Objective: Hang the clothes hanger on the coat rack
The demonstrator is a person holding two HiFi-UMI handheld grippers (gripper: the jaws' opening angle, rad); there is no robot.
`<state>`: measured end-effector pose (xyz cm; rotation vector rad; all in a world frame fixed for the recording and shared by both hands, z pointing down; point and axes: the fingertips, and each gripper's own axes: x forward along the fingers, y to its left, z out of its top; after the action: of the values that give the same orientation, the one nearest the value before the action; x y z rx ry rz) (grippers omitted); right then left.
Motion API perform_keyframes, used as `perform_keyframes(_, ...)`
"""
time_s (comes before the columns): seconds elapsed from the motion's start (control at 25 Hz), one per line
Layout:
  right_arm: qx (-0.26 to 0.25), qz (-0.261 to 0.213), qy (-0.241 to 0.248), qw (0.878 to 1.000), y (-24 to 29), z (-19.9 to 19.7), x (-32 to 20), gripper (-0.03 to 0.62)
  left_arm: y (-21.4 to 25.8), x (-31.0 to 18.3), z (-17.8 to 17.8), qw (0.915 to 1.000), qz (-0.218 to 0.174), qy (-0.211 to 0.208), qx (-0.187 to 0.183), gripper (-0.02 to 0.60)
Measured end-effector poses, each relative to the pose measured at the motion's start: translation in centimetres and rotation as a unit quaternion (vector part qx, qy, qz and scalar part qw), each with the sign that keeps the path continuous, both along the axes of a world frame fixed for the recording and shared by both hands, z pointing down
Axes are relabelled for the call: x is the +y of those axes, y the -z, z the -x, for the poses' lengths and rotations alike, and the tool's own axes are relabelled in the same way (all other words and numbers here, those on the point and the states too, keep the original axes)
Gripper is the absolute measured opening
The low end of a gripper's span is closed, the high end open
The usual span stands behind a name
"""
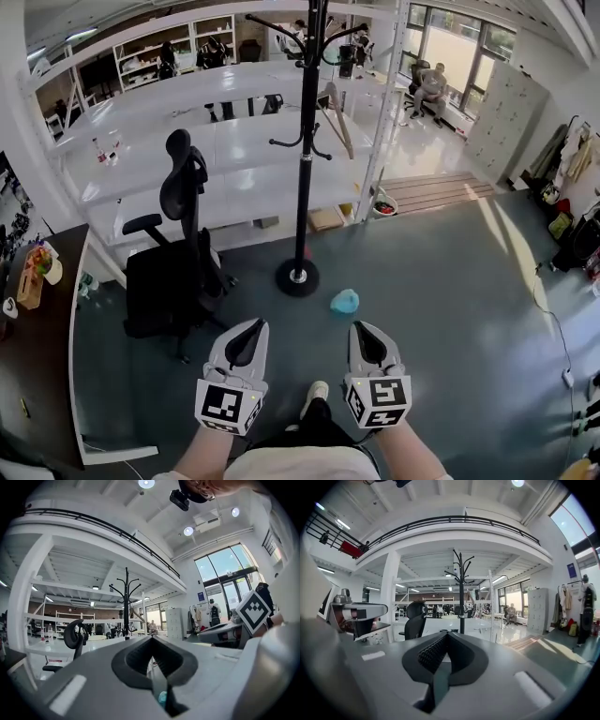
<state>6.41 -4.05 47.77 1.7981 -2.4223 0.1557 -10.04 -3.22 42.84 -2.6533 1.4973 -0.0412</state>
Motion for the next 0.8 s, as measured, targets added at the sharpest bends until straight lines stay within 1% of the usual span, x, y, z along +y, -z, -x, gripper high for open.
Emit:
perform_keyframes(0.24, 0.0, 0.006, -0.001, 1.0, 0.0, 0.8, 3.3, 0.026, -0.2, 2.8, 0.2, 0.9999, 0.007, -0.007, 0.006, 0.0)
perform_keyframes(0.32, -0.004, 0.003, -0.004, 1.0, 0.1, 0.8, 4.1, 0.026, -0.1, 3.4, 0.4, 1.0, 0.003, -0.005, 0.004, 0.0)
perform_keyframes(0.48, -0.006, -0.003, 0.01, 1.0, 0.6, 1.3, 4.3, 0.026, 0.5, 3.7, 0.9, 1.0, -0.008, 0.005, 0.003, 0.0)
perform_keyframes(0.8, 0.0, -0.005, 0.022, 1.0, 1.1, 1.8, 4.5, 0.025, 0.4, 4.1, 1.3, 0.9999, -0.006, 0.014, 0.005, 0.0)
